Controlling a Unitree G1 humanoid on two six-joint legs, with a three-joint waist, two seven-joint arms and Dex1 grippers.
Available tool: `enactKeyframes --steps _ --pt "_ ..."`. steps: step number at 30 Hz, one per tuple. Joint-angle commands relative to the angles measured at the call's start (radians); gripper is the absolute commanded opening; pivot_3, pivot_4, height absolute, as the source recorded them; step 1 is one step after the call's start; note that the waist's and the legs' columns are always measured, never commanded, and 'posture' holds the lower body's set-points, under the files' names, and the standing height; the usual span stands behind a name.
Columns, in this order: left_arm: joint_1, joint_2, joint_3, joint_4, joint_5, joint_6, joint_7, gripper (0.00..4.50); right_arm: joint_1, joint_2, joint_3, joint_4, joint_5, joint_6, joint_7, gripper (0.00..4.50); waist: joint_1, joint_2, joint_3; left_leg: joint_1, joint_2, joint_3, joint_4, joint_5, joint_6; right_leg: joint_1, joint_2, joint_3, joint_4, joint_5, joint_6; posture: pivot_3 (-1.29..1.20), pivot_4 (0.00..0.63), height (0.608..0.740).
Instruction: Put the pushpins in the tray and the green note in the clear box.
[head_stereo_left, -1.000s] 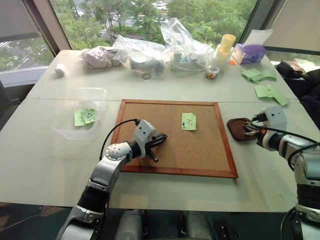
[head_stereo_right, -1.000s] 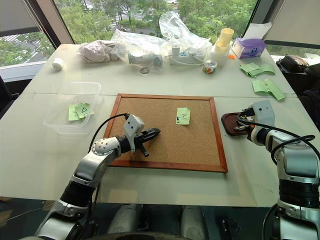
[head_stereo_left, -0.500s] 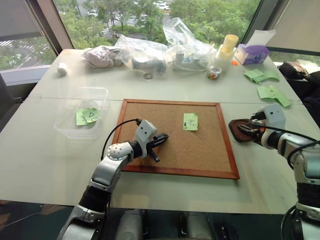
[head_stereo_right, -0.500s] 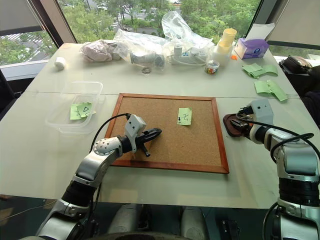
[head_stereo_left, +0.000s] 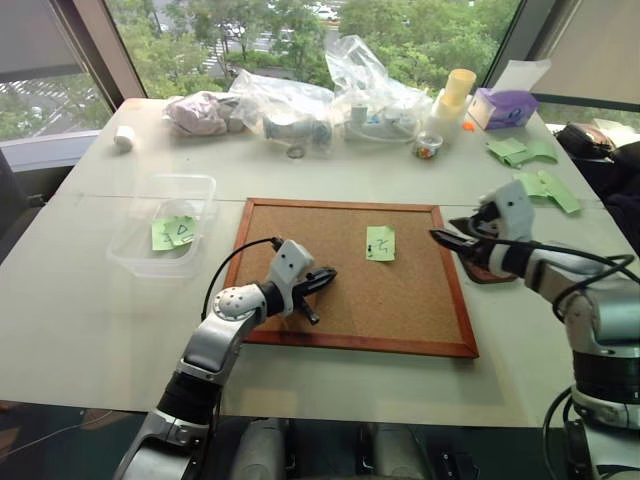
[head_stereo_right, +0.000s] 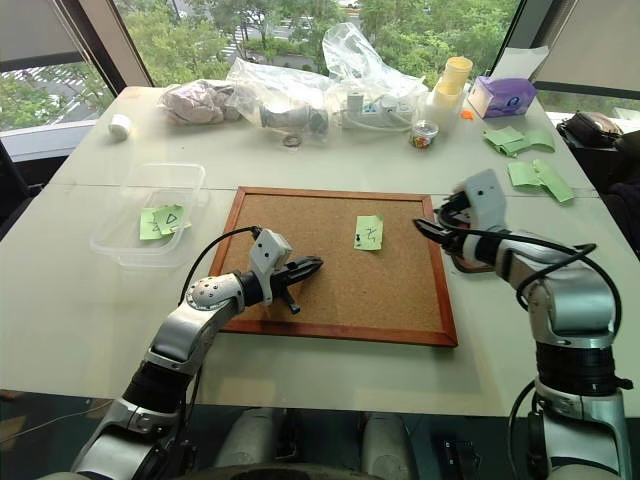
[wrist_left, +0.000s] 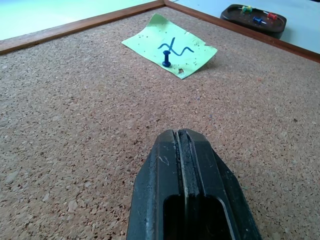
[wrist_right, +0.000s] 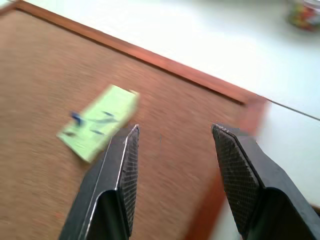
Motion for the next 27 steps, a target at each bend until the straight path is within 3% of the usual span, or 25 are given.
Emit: enactKeyframes --steps 1,8,18,21,24,27 --pt "0.012 0.003 -0.022 0.018 0.009 0.011 -0.003 0.0 -0.064 0.051 0.107 -0.003 -0.002 -0.031 0.013 2.33 0.002 0.0 0.0 0.0 0.0 0.0 0.0 0.0 0.0 0.0 0.0 0.0 0.0 0.0 0.0 0.0 0.15 0.74" --pt "0.02 0.013 -0.013 0.002 0.011 0.015 0.006 0.0 -0.102 0.116 0.234 0.125 -0.073 -0.093 -0.001 2.33 0.001 0.0 0.0 -0.001 0.0 0.0 0.0 0.0 0.0 0.0 0.0 0.0 0.0 0.0 0.0 0.0 0.15 0.74" --pt "0.032 0.019 -0.009 -0.017 0.009 0.023 0.017 0.0 -0.11 0.136 0.263 0.245 -0.131 -0.172 -0.001 2.33 -0.007 0.0 0.0 0.0 0.0 0.001 0.0 0.0 0.0 -0.001 0.001 0.0 0.0 0.0 0.0 0.0 0.15 0.74" --pt "0.034 0.021 -0.01 -0.02 0.008 0.024 0.017 0.0 -0.104 0.142 0.273 0.264 -0.146 -0.189 0.002 1.54 -0.012 0.0 0.0 0.0 0.0 0.001 0.0 0.0 0.0 -0.001 0.001 0.0 0.0 0.0 0.0 0.0 0.15 0.74" --pt "0.035 0.026 -0.009 -0.023 0.005 0.028 0.014 0.0 -0.103 0.145 0.277 0.268 -0.159 -0.199 0.003 0.12 -0.017 0.0 0.0 0.0 0.0 0.001 0.0 0.0 0.0 0.0 0.001 0.0 0.0 0.0 0.0 0.0 0.15 0.74" --pt "0.036 0.036 -0.003 -0.028 -0.001 0.034 0.006 0.0 -0.104 0.151 0.27 0.259 -0.162 -0.201 0.0 0.04 -0.02 0.0 0.0 0.0 0.0 0.001 0.0 0.0 -0.001 0.0 0.001 0.0 0.0 0.0 0.0 0.0 0.15 0.74"
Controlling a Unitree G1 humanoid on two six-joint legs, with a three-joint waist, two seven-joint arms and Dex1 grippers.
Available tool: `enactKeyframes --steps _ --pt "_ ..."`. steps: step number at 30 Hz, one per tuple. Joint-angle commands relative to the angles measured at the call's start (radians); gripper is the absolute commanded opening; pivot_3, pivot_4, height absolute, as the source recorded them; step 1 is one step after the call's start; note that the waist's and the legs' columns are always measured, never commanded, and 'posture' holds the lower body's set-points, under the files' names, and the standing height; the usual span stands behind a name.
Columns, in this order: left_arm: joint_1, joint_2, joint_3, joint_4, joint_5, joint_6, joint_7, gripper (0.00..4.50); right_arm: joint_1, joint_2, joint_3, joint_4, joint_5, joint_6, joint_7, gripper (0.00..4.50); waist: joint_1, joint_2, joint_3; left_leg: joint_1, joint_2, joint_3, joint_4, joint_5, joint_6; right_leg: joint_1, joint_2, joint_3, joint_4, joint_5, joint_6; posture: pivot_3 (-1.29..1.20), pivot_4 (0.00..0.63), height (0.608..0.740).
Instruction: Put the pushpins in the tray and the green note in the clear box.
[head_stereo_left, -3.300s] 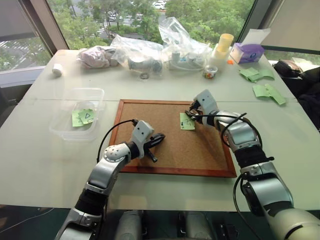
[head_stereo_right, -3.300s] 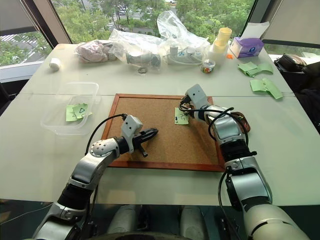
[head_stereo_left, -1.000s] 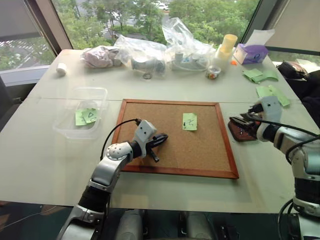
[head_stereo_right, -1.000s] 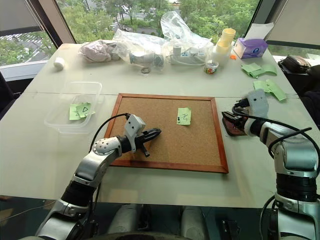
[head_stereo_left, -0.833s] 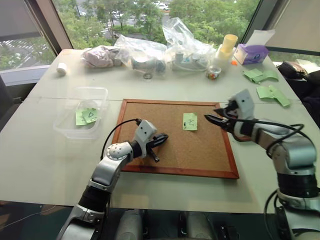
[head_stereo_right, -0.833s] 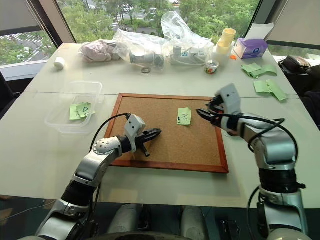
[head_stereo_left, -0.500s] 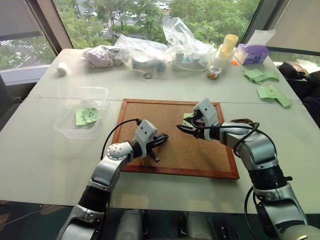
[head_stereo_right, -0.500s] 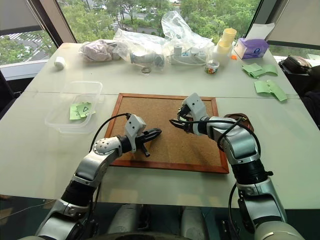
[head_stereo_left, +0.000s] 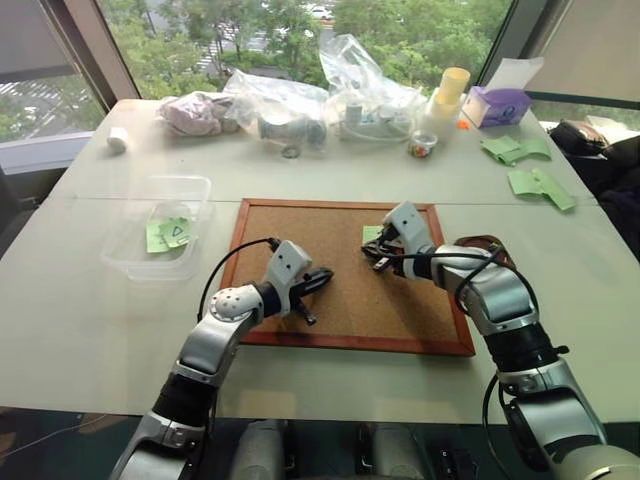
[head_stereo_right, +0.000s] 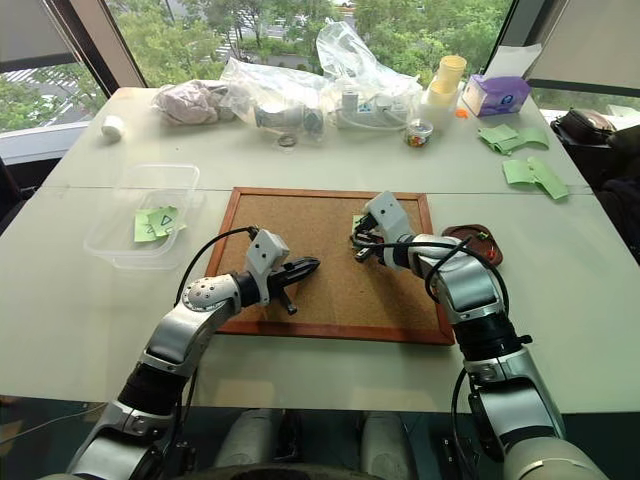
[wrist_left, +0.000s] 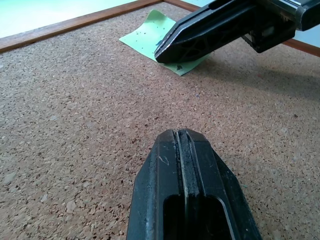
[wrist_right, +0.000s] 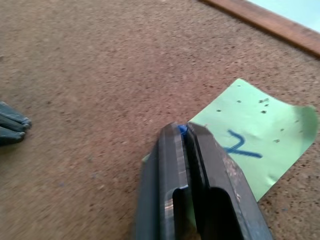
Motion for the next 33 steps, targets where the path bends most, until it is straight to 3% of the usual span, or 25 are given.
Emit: enactKeyframes --steps 1,15,20,26,29,33 --pt "0.02 0.017 -0.003 -0.001 -0.004 0.027 -0.007 0.0 -0.007 0.006 -0.017 -0.028 -0.002 -0.006 -0.004 0.04 -0.002 0.0 0.0 0.0 0.0 0.0 0.0 0.0 0.0 0.0 0.0 0.0 0.0 0.0 0.0 0.0 0.15 0.74" --pt "0.001 0.053 -0.005 0.002 -0.03 0.047 -0.076 0.0 -0.016 -0.065 -0.083 -0.385 0.084 0.191 -0.001 0.04 -0.004 0.0 0.0 0.0 0.0 0.0 0.0 0.0 0.0 -0.001 0.0 0.0 0.0 0.0 0.0 0.0 0.15 0.74" --pt "-0.041 0.222 0.09 -0.159 -0.245 0.212 -0.291 0.0 -0.004 -0.1 -0.068 -0.455 0.103 0.213 0.02 0.04 -0.01 -0.001 0.001 -0.002 0.001 0.0 -0.001 0.0 -0.001 -0.004 0.001 0.0 0.001 0.0 0.0 0.0 0.15 0.74" --pt "-0.21 0.193 0.234 -0.09 -0.482 0.422 -0.285 0.0 0.019 -0.123 -0.05 -0.504 0.114 0.206 0.034 0.04 0.009 -0.004 0.003 -0.003 0.001 -0.001 0.0 0.0 0.0 -0.002 0.0 0.0 0.0 0.0 0.0 0.0 0.15 0.74" --pt "-0.313 0.118 0.313 0.027 -0.581 0.52 -0.22 1.03 0.017 -0.128 -0.047 -0.513 0.113 0.203 0.03 0.0 0.012 -0.004 0.003 -0.003 -0.001 -0.001 0.0 0.0 0.0 -0.002 0.0 0.0 -0.001 0.0 0.0 0.0 0.15 0.74" --pt "-0.407 0.018 0.388 0.198 -0.611 0.568 -0.094 2.96 0.007 -0.145 -0.04 -0.532 0.108 0.2 0.034 0.0 0.013 -0.004 0.003 -0.002 -0.002 -0.001 0.0 0.0 0.0 -0.002 0.0 0.0 0.0 0.0 0.0 0.0 0.15 0.74"
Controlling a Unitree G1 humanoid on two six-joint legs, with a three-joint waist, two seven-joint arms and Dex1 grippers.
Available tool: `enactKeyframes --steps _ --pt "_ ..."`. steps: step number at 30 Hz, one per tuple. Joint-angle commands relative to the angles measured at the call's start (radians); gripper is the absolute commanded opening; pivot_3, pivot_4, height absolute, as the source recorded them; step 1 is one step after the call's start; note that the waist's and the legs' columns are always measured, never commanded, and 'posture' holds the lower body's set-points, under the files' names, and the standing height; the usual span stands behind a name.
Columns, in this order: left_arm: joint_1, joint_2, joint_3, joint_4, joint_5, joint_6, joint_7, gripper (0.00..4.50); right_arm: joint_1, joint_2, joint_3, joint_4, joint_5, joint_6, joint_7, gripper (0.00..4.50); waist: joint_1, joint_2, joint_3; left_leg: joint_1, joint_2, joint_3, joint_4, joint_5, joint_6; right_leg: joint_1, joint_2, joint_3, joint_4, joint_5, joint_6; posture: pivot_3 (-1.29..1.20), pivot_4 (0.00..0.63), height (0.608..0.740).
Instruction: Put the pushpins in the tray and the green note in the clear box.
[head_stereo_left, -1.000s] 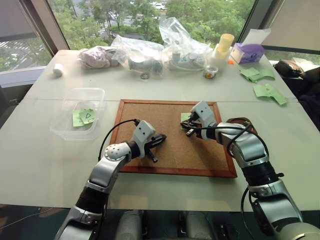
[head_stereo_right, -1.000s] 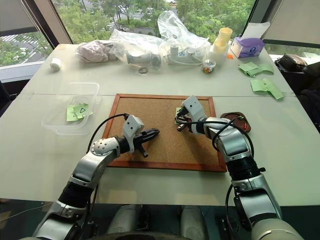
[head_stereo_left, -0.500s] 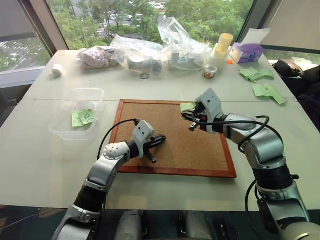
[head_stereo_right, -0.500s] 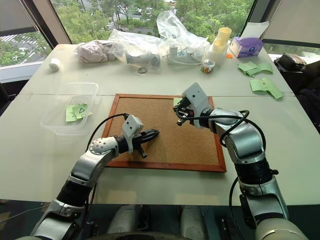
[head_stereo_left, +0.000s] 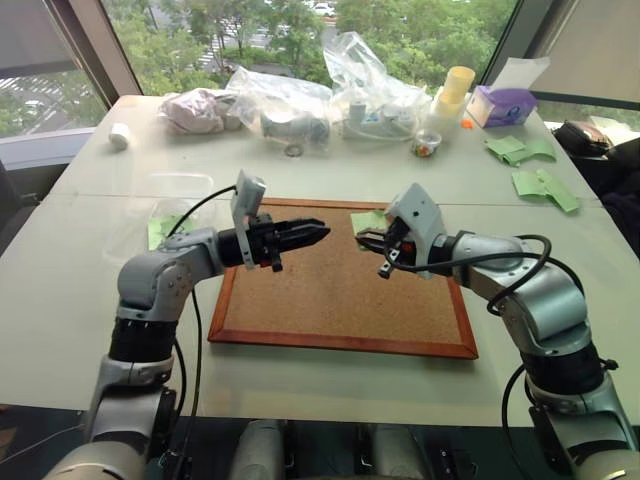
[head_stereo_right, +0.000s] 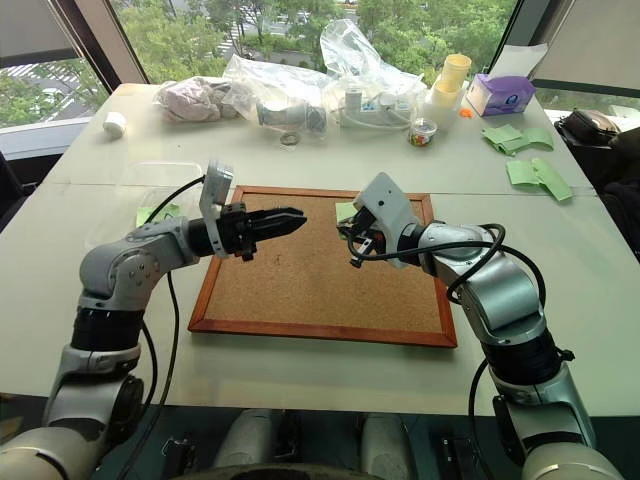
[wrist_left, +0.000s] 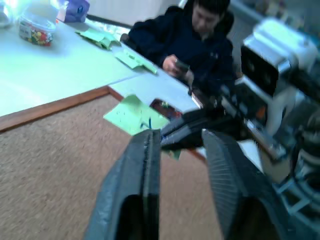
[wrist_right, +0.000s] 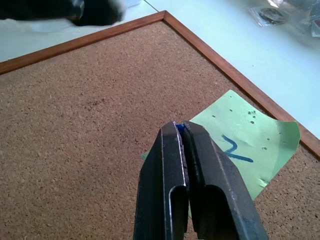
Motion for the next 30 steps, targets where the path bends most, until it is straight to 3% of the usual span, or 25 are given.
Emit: enactKeyframes --steps 1,2,11,17,20,26,30 --pt "-0.067 -0.065 0.07 0.126 -0.025 0.018 0.114 3.47 -0.021 -0.03 0.001 -0.063 -0.003 -0.021 0.007 0.0 0.0 0.0 0.0 0.0 0.0 0.0 0.0 0.0 0.0 0.0 0.0 0.0 0.0 0.0 0.0 0.0 0.15 0.74" --pt "-0.079 -0.09 0.08 0.153 -0.024 0.016 0.144 3.92 -0.024 -0.04 0.008 -0.072 -0.008 -0.022 0.009 0.0 0.0 -0.001 0.0 0.0 0.0 0.0 0.0 0.0 0.0 0.0 0.0 0.0 0.0 0.0 0.0 0.0 0.15 0.74" --pt "-0.113 -0.215 0.119 0.253 -0.076 0.11 0.265 3.92 -0.051 -0.054 0.013 -0.141 0.004 -0.002 0.003 0.0 0.0 -0.005 0.003 0.0 0.0 0.002 0.0 0.001 -0.002 0.0 0.001 0.0 0.0 0.0 0.0 0.0 0.15 0.74" --pt "-0.099 -0.238 0.104 0.248 -0.078 0.15 0.271 3.92 -0.043 -0.061 0.025 -0.153 -0.004 -0.002 -0.001 0.0 0.0 -0.005 0.003 0.0 0.0 0.002 0.0 0.001 -0.002 0.0 0.001 0.0 0.0 0.0 0.0 0.0 0.15 0.74" --pt "-0.094 -0.247 0.107 0.252 -0.074 0.146 0.277 3.18 -0.035 -0.065 0.031 -0.159 -0.008 -0.003 -0.008 0.0 0.001 -0.005 0.003 0.0 0.0 0.002 0.0 0.001 -0.002 0.0 0.001 0.0 0.0 0.0 0.0 0.0 0.15 0.74" --pt "-0.093 -0.256 0.109 0.243 -0.075 0.141 0.278 0.23 -0.03 -0.075 0.019 -0.17 -0.006 0.006 -0.02 0.0 0.001 -0.005 0.003 0.0 -0.001 0.002 0.0 0.001 -0.003 0.0 0.001 0.0 0.0 0.0 0.0 0.0 0.15 0.74" --pt "-0.09 -0.25 0.086 0.25 -0.035 0.102 0.28 0.07 -0.022 -0.096 -0.008 -0.189 -0.001 0.031 -0.035 0.0 0.001 -0.005 0.003 0.0 -0.001 0.002 0.0 0.001 -0.003 0.0 0.001 0.0 0.0 0.0 0.0 0.0 0.15 0.74"
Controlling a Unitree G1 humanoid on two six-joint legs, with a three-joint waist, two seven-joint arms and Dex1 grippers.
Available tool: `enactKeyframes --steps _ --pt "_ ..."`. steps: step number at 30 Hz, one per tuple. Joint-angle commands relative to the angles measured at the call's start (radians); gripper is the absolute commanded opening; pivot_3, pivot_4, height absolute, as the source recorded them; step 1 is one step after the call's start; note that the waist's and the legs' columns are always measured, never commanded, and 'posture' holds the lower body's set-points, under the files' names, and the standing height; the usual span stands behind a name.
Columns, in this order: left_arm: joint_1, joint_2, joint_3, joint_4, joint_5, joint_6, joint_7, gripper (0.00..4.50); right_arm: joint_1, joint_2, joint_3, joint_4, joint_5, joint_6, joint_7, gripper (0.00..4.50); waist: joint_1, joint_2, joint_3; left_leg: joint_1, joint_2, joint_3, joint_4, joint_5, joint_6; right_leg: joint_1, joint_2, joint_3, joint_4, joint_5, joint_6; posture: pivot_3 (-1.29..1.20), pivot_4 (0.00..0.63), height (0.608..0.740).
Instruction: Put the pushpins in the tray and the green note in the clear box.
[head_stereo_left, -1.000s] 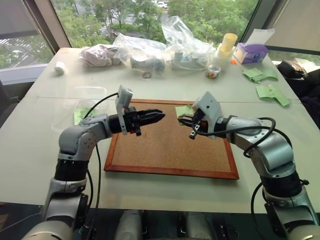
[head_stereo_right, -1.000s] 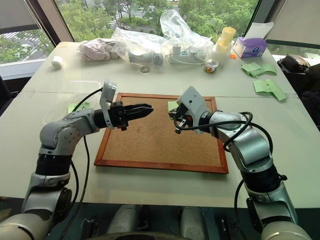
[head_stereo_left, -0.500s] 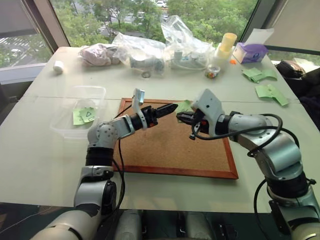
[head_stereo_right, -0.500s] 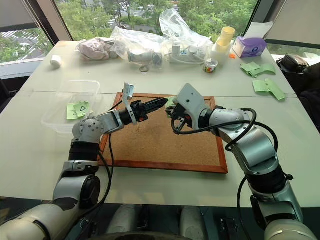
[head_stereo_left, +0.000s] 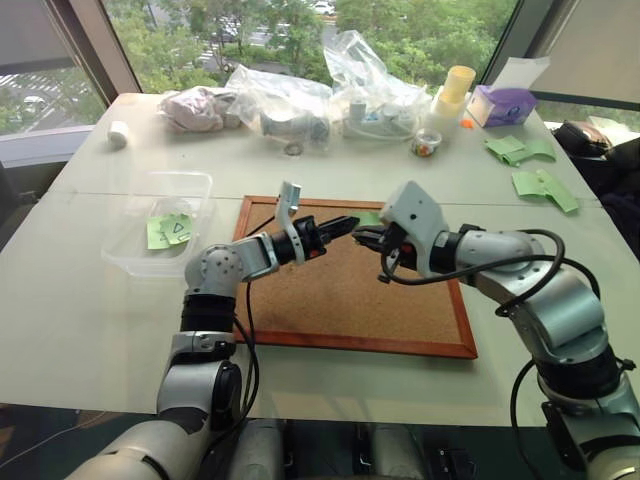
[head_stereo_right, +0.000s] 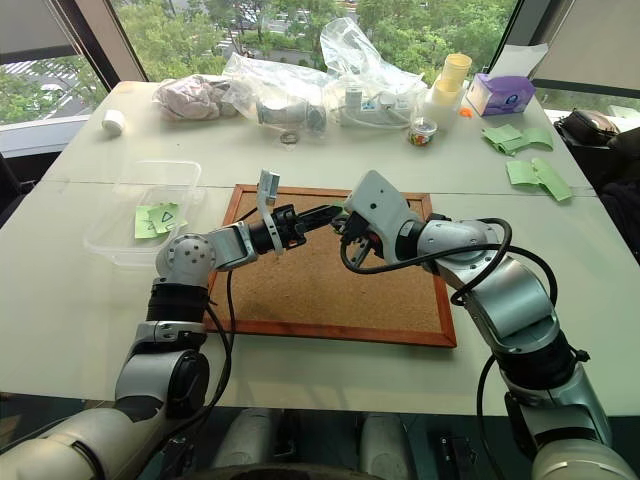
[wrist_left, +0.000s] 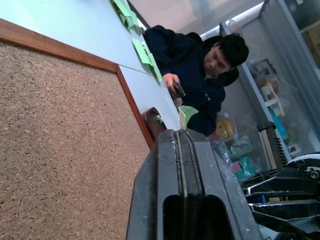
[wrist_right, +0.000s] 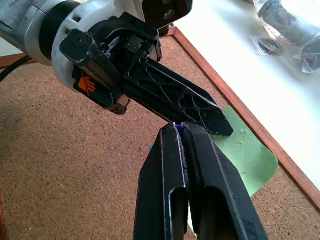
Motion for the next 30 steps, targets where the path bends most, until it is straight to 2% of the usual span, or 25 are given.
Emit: enactKeyframes --steps 1,8,13,16,23,27,30 --pt "0.002 0.007 -0.026 -0.018 0.039 -0.051 -0.003 0.07 0.005 -0.021 -0.052 -0.062 0.007 0.024 -0.017 0.0 0.0 0.0 0.0 0.0 0.0 0.0 0.0 0.0 0.0 0.0 0.0 0.0 0.0 0.0 0.0 0.0 0.15 0.74" --pt "0.015 0.019 -0.051 -0.014 0.084 -0.124 -0.036 0.07 0.083 -0.027 -0.356 -0.076 0.087 0.153 -0.063 0.0 0.009 0.0 0.0 0.0 0.0 0.0 0.0 0.0 0.0 0.0 0.0 0.0 0.0 0.0 0.0 0.0 0.15 0.74" --pt "0.046 0.059 -0.156 -0.1 0.185 -0.269 -0.118 0.07 0.192 -0.046 -0.547 0.11 0.052 0.131 -0.112 0.0 0.008 -0.001 0.0 0.0 -0.001 0.0 0.0 0.0 0.0 0.0 0.0 0.0 0.0 0.0 0.0 0.0 0.15 0.74" --pt "0.052 0.077 -0.184 -0.156 0.201 -0.314 -0.156 0.07 0.278 -0.062 -0.557 0.213 0.023 0.05 -0.105 0.0 0.007 0.0 0.0 0.0 -0.001 0.0 0.0 0.0 0.0 0.0 0.0 0.0 -0.001 0.0 0.0 0.0 0.15 0.74" --pt "0.056 0.135 -0.233 -0.27 0.258 -0.402 -0.191 0.07 0.362 -0.056 -0.514 0.4 -0.02 -0.137 -0.085 0.0 0.0 0.0 0.0 0.001 0.0 0.0 -0.001 0.0 -0.001 0.0 0.001 0.0 0.0 0.0 0.0 0.0 0.15 0.74" --pt "0.069 0.145 -0.23 -0.287 0.272 -0.424 -0.167 0.0 0.366 -0.05 -0.516 0.455 -0.007 -0.179 -0.08 1.19 0.003 0.0 0.0 0.001 0.0 0.0 -0.001 0.001 -0.001 0.001 0.001 0.0 0.0 0.0 0.0 0.0 0.15 0.74" --pt "0.086 0.16 -0.229 -0.308 0.277 -0.429 -0.166 0.0 0.369 -0.056 -0.512 0.477 -0.02 -0.208 -0.089 2.79 0.005 0.0 0.0 0.001 0.0 0.0 0.0 0.001 -0.001 0.001 0.001 0.0 0.0 0.0 0.0 0.0 0.15 0.74"
